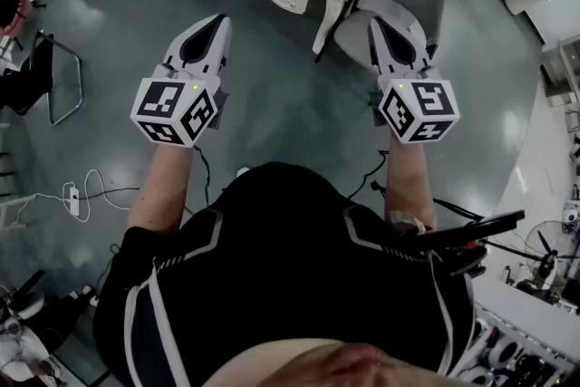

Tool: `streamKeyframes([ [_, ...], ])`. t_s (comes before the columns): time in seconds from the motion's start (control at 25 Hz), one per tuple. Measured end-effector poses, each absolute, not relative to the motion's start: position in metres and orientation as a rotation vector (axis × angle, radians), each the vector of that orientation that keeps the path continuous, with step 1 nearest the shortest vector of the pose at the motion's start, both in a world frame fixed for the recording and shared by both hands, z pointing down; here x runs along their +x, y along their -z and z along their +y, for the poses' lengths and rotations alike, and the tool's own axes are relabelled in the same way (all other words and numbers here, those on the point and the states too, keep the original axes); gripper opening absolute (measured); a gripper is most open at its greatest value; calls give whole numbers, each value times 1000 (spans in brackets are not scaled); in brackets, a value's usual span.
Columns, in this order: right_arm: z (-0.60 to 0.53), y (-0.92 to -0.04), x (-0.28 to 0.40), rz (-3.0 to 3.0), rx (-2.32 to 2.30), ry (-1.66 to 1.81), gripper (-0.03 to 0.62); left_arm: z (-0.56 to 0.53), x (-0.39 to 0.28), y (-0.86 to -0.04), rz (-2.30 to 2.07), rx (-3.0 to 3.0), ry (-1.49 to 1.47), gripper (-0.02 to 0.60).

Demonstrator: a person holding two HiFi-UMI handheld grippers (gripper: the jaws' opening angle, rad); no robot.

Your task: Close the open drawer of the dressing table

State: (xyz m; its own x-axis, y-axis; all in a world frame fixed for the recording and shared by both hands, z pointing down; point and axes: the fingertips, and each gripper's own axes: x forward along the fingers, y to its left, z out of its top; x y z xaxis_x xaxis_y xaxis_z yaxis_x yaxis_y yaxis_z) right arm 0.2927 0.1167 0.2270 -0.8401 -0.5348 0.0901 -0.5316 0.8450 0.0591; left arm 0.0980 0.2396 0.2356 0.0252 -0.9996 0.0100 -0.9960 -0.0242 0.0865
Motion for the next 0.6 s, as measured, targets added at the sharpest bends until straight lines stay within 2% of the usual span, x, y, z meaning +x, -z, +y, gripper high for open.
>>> streamKeyframes([
  [0.6, 132, -211, 291, -2960, 882, 23, 5, 257, 88, -228, -2183, 2190, 110, 4],
])
